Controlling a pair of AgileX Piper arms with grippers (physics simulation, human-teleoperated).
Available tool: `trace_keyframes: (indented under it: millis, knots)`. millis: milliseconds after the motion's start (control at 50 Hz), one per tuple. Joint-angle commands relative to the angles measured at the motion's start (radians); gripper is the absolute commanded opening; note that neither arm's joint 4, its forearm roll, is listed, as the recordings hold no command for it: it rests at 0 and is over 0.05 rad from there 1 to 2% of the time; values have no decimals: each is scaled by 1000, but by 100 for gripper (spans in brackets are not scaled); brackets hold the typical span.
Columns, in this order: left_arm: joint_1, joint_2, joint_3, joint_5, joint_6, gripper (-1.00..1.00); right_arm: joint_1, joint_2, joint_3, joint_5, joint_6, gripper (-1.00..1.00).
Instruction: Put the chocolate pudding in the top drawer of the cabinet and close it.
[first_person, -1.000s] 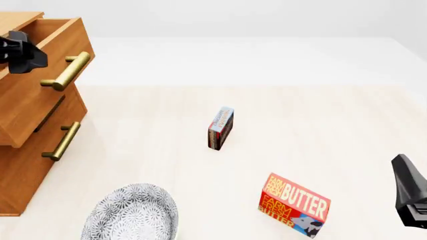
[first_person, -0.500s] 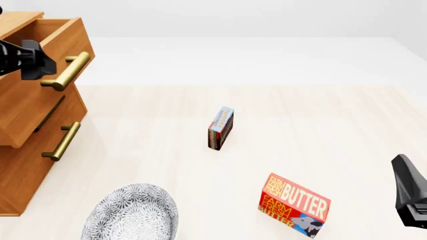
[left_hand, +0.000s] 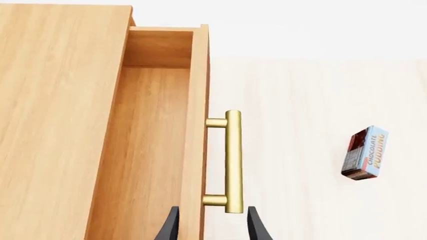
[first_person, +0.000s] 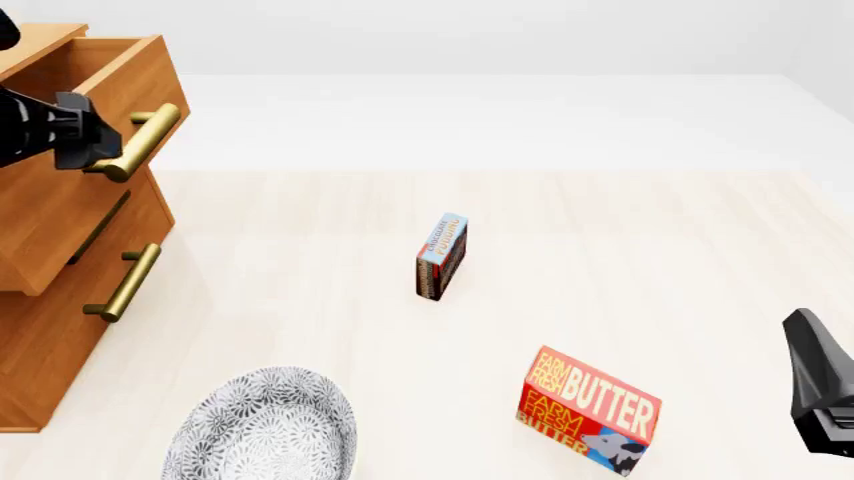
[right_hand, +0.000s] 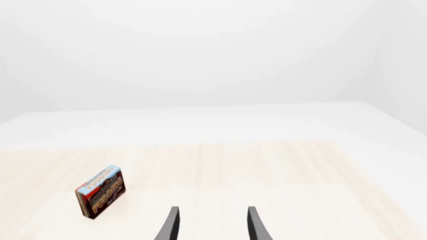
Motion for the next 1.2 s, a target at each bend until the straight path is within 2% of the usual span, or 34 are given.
trace_keyframes:
  millis: [20,1200]
  knots:
    - [-26,6,7,-10,-16,100,0,0,0,0,0,100]
    - [-125,12,48,-50,-62,100,0,0,0,0,1,100]
